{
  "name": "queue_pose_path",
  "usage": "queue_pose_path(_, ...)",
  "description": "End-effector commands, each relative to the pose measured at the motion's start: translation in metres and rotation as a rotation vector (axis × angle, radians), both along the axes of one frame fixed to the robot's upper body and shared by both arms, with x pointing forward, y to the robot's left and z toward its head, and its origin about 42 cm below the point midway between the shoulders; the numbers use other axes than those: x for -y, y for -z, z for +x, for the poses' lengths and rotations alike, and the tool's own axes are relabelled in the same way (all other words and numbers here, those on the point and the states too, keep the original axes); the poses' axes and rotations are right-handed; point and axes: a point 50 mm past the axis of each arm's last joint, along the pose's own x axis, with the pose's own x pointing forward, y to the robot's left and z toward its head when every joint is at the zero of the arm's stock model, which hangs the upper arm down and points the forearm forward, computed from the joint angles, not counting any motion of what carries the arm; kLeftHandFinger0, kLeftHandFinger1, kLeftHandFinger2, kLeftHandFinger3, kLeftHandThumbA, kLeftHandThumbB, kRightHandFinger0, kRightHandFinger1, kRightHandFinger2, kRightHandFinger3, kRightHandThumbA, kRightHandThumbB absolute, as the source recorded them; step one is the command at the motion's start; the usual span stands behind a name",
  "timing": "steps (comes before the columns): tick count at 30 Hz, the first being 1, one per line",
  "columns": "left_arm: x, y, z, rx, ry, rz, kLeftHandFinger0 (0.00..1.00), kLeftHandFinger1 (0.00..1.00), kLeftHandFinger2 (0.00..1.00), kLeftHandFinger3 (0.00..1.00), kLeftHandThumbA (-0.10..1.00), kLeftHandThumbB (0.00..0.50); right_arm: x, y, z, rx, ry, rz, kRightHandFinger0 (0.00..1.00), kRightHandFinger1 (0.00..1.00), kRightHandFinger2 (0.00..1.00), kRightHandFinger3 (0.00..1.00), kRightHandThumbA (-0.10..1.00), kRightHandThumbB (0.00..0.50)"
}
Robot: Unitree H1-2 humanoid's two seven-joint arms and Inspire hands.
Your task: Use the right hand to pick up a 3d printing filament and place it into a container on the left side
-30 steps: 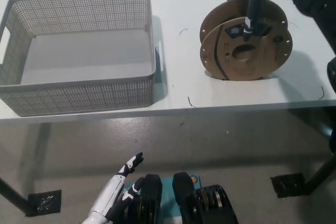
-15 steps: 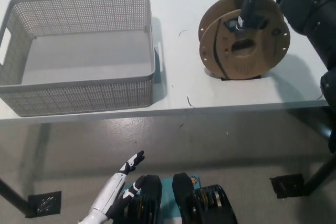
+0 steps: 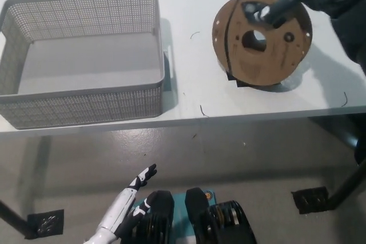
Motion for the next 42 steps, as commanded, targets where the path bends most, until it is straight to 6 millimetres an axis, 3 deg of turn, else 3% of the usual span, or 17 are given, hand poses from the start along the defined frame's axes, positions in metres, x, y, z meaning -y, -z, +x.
queue_pose_path(1,0.0,-0.011,0.005,0.054,0.032,-0.001,1.0,1.0,1.0,1.0,1.0,0.273,0.001,0.029,-0.005,-0.142,0.126,0.347,0.0,0.25,0.61,0.94,-0.1,0.134)
queue_pose_path(5,-0.002,-0.012,0.006,0.056,0.033,0.004,1.0,1.0,1.0,1.0,1.0,0.262,0.013,0.036,-0.007,-0.153,0.17,0.614,0.0,0.15,0.56,0.84,-0.1,0.154)
queue_pose_path(8,-0.003,-0.01,0.004,0.05,0.033,-0.008,1.0,1.0,1.0,1.0,1.0,0.268,0.02,0.044,-0.009,-0.164,0.215,0.849,0.0,0.19,0.64,0.54,-0.1,0.144)
queue_pose_path(10,-0.002,-0.008,0.003,0.049,0.036,0.0,1.0,1.0,1.0,1.0,1.0,0.263,0.024,0.056,-0.012,-0.177,0.252,1.052,0.0,0.16,0.6,0.18,-0.1,0.132)
queue_pose_path(13,-0.002,-0.007,0.001,0.047,0.036,-0.005,1.0,1.0,1.0,1.0,1.0,0.261,0.028,0.069,-0.015,-0.189,0.293,1.224,0.0,0.14,0.59,0.3,-0.1,0.147)
queue_pose_path(14,-0.002,-0.006,0.0,0.045,0.034,-0.005,1.0,1.0,1.0,1.0,1.0,0.262,0.027,0.071,-0.016,-0.194,0.313,1.267,0.0,0.14,0.59,0.56,-0.1,0.128)
queue_pose_path(16,-0.002,-0.005,-0.001,0.044,0.033,-0.004,1.0,1.0,1.0,1.0,1.0,0.26,0.026,0.074,-0.016,-0.185,0.335,1.317,0.0,0.12,0.58,0.45,-0.1,0.139)
queue_pose_path(19,-0.001,-0.006,-0.001,0.04,0.036,0.0,1.0,1.0,1.0,1.0,1.0,0.262,0.024,0.064,-0.013,-0.172,0.367,1.459,0.0,0.06,0.54,0.57,-0.1,0.091)
queue_pose_path(21,-0.001,-0.006,-0.001,0.038,0.036,0.001,1.0,1.0,1.0,1.0,1.0,0.265,0.024,0.059,-0.012,-0.175,0.365,1.536,0.0,0.07,0.55,0.27,-0.1,0.109)
queue_pose_path(24,0.0,-0.006,-0.001,0.034,0.034,0.0,1.0,1.0,1.0,1.0,1.0,0.271,0.018,0.047,-0.009,-0.176,0.333,1.66,0.0,0.1,0.6,0.81,-0.1,0.144)
queue_pose_path(28,-0.001,-0.006,0.0,0.038,0.038,0.008,1.0,1.0,1.0,1.0,1.0,0.271,0.004,0.026,-0.005,-0.189,0.26,1.709,0.0,0.15,0.6,0.99,-0.1,0.108)
queue_pose_path(32,-0.001,-0.006,0.0,0.032,0.039,0.009,1.0,1.0,1.0,1.0,1.0,0.267,-0.011,0.008,-0.002,-0.165,0.198,1.697,0.0,0.17,0.59,0.89,-0.1,0.101)
queue_pose_path(36,-0.001,-0.006,0.0,0.036,0.037,0.009,1.0,1.0,1.0,1.0,1.0,0.265,-0.029,-0.013,0.001,-0.16,0.159,1.714,0.0,0.14,0.62,1.0,-0.1,0.071)
queue_pose_path(37,-0.001,-0.006,0.0,0.036,0.037,0.008,1.0,1.0,1.0,1.0,1.0,0.266,-0.03,-0.015,0.001,-0.155,0.152,1.706,0.0,0.13,0.61,0.96,-0.1,0.065)
queue_pose_path(38,-0.001,-0.006,0.0,0.038,0.038,0.008,1.0,1.0,1.0,1.0,1.0,0.265,-0.033,-0.019,0.002,-0.157,0.148,1.695,0.04,0.22,0.69,0.85,-0.1,0.167)
queue_pose_path(40,-0.002,-0.007,0.001,0.037,0.036,0.01,1.0,1.0,1.0,1.0,1.0,0.276,-0.047,-0.034,0.003,-0.143,0.109,1.664,0.0,0.08,0.57,0.73,-0.1,0.117)
queue_pose_path(42,-0.001,-0.007,0.002,0.041,0.036,0.008,1.0,1.0,1.0,1.0,1.0,0.273,-0.059,-0.044,0.003,-0.143,0.077,1.639,0.0,0.12,0.58,0.84,-0.1,0.123)
